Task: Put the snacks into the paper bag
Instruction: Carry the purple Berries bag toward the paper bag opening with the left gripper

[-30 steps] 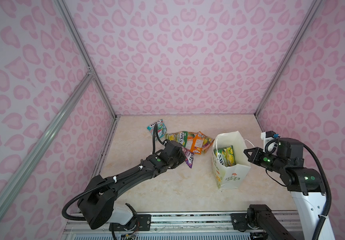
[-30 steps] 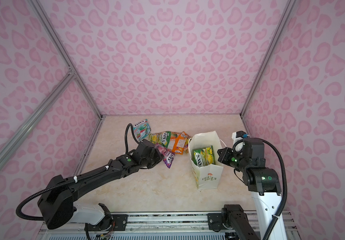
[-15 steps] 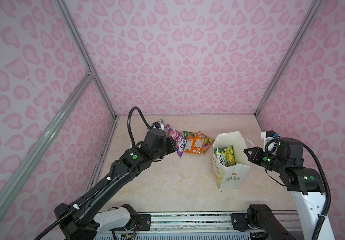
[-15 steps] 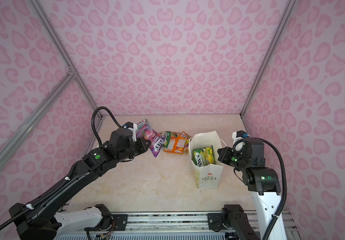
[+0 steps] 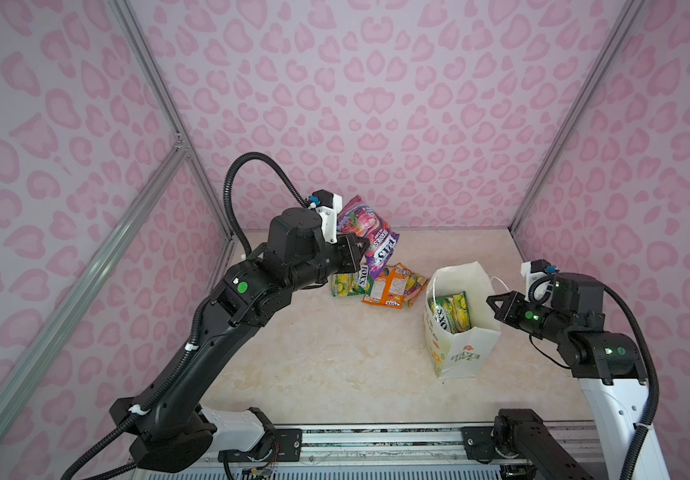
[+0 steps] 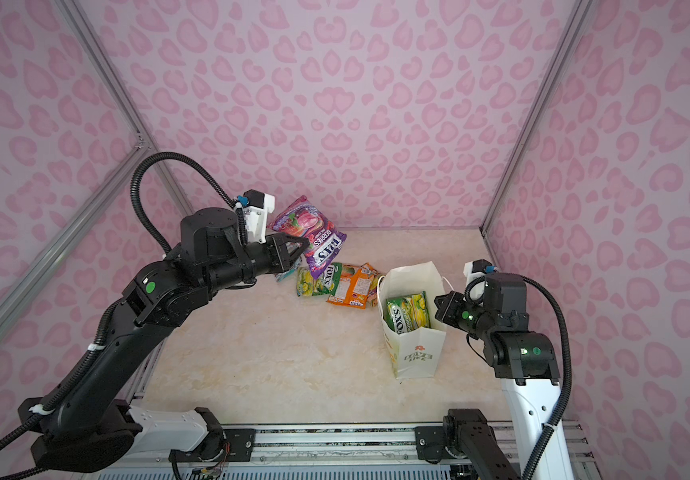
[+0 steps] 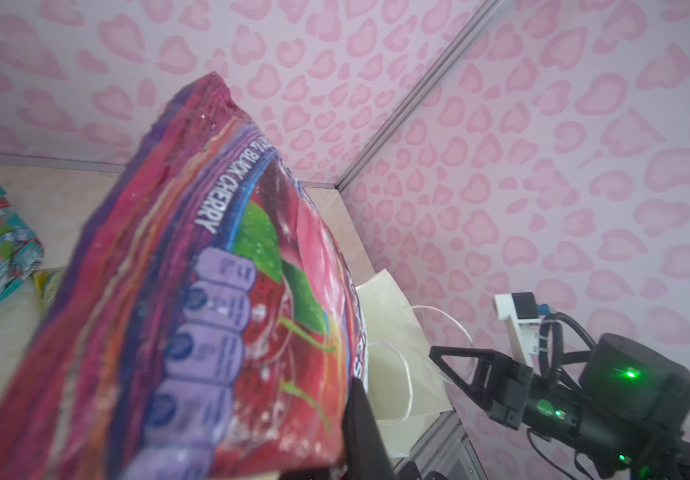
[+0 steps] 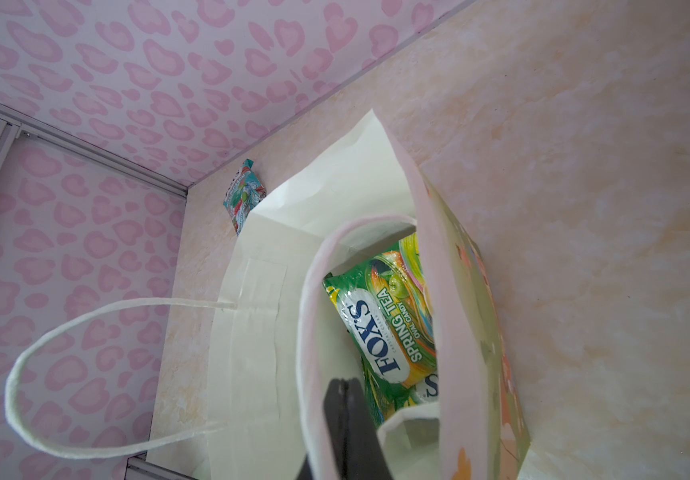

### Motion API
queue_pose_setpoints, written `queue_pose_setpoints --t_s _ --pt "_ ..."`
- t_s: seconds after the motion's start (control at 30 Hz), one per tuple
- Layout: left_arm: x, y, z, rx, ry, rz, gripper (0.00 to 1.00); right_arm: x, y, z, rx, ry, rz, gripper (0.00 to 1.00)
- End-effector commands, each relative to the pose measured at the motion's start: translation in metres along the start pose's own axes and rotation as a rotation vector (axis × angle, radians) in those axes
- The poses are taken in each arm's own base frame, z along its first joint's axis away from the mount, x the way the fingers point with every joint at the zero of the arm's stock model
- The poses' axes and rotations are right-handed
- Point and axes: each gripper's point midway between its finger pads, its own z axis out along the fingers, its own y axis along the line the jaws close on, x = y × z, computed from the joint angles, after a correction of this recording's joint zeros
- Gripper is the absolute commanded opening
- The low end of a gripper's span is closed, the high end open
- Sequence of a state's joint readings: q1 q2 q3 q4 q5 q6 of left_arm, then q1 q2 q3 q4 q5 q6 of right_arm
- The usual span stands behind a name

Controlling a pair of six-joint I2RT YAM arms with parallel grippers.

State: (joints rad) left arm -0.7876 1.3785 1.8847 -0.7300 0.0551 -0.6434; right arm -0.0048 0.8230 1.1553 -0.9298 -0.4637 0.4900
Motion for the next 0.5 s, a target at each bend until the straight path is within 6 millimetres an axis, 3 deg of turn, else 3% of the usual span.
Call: queue_pose_setpoints --t_s 0.0,0.27,0.37,0.47 --pt "-0.011 -0.035 0.006 0.108 -0.005 0.054 0.03 -0.007 0.002 -0.001 -0.002 -0.026 -0.007 0.00" --pt "-0.020 -0.095 0.046 0.255 0.031 0.078 0.03 -0.008 0.003 -0.001 -0.002 -0.027 -0.008 0.00" --pt "-0.011 -0.111 0.068 0.299 0.067 0.065 0.03 -0.008 0.002 -0.001 0.001 -0.023 -0.009 0.00" --pt "0.008 -0.114 0.092 0.304 0.127 0.050 0.03 -0.009 0.003 -0.003 0.003 -0.027 -0.013 0.00"
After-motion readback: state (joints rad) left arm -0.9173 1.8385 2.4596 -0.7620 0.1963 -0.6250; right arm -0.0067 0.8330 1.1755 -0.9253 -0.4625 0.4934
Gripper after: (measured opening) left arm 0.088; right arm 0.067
